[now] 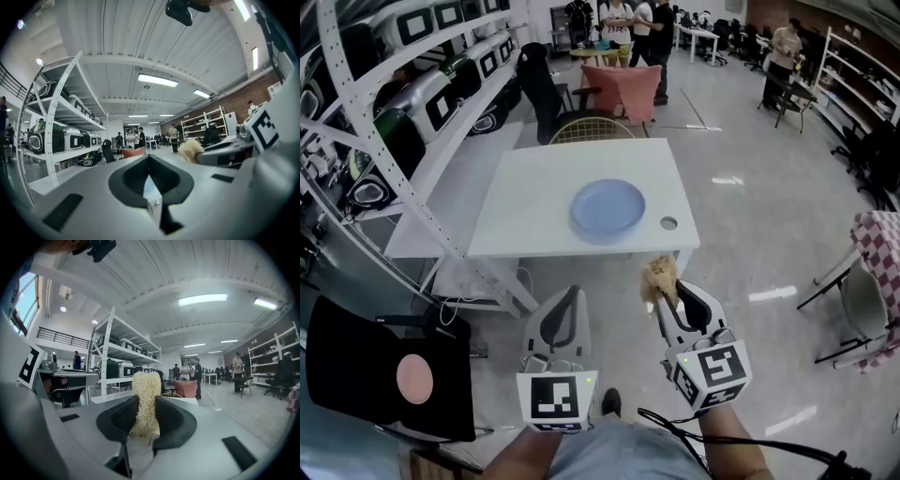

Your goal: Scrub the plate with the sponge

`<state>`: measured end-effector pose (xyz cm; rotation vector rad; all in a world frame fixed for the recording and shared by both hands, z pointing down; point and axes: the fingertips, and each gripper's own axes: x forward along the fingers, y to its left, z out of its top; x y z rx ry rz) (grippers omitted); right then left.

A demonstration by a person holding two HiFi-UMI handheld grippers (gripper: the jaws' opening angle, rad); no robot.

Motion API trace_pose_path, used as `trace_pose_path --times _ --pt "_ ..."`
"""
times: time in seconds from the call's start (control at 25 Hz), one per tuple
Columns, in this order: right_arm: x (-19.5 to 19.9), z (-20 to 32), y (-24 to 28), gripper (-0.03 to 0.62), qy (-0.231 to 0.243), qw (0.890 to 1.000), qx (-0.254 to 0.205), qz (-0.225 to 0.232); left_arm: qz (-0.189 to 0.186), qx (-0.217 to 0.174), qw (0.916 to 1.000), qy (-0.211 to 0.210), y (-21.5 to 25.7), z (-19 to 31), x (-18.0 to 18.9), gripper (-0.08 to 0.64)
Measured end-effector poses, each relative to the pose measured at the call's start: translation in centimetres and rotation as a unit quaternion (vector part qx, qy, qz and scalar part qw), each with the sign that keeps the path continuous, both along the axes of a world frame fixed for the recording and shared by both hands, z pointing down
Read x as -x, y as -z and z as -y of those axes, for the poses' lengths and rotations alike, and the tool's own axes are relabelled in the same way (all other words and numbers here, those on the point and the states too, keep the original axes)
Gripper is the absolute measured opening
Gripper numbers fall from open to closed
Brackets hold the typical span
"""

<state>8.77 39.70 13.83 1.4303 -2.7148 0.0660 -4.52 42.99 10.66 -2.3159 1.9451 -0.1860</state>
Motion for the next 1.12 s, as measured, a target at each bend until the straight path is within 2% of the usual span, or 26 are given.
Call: trace_pose_path --times 0.12,0.4,0.6,0.84,1.12 --pt "1.6 2.4 0.3 0.11 -0.001 1.0 -0.003 -0.001 -0.018 0.006 0.9998 0.003 0.3 2.3 1.5 0.014" --pt "3.5 6.4 0.2 0.11 -0.012 1.0 -0.007 -0.005 -0.013 -0.003 0.9998 -0.011 0.2 7.0 3.6 0.014" --pt "2.9 8.6 -0.2 0.11 -0.028 1.0 0.001 -0.006 -0.025 0.019 0.9992 -0.025 -1.1 9.6 3.1 0.014" --pt "1.4 11.9 -2.8 0.11 -0.044 0.998 0.032 -0.005 -0.006 0.045 0.9983 -0.038 -3.8 13.3 2.3 0.014" --pt "0.9 19.7 -5.1 0.11 -0.038 0.998 0.054 0.0 0.006 0.07 0.9972 -0.023 -6.0 20.8 2.4 0.014"
